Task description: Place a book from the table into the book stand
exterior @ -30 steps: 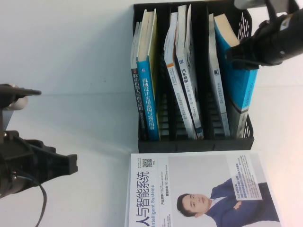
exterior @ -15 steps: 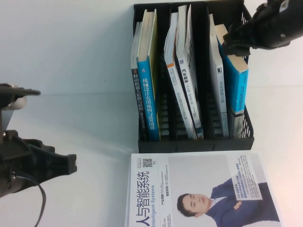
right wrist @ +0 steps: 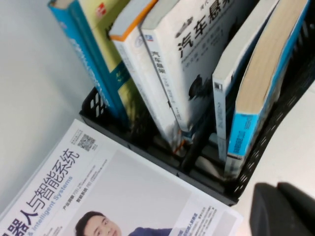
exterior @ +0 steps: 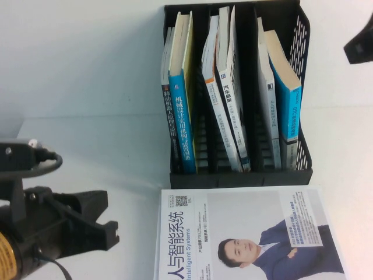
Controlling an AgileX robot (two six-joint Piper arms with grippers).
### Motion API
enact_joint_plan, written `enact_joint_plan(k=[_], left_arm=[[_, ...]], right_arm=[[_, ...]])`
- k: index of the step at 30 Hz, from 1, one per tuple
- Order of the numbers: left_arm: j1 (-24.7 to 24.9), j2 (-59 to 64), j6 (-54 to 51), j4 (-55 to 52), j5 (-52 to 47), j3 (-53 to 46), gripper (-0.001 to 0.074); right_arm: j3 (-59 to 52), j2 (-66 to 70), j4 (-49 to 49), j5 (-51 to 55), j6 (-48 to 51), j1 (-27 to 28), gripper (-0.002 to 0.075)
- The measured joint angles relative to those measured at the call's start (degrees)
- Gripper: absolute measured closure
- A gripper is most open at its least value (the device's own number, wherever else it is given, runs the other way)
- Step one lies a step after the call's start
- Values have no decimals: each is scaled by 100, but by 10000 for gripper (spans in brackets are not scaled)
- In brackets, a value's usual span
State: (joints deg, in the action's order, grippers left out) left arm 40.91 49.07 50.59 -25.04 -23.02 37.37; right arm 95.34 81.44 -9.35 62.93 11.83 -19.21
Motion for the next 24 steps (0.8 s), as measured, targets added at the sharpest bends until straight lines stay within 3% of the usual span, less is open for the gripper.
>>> enact_joint_plan(k=[6,18,24], left_arm=[[0,-23,175,192,234,-365,737],[0,-32,212,244,67,-363,737],[0,-32,212,244,-247,-363,737]], right_arm=[[-1277,-1434,-11,-566,37,0,722],[-5839,-4686,23,-3447,-195,0,723],[-7004,-5362,9,-4234,-203,0,723]])
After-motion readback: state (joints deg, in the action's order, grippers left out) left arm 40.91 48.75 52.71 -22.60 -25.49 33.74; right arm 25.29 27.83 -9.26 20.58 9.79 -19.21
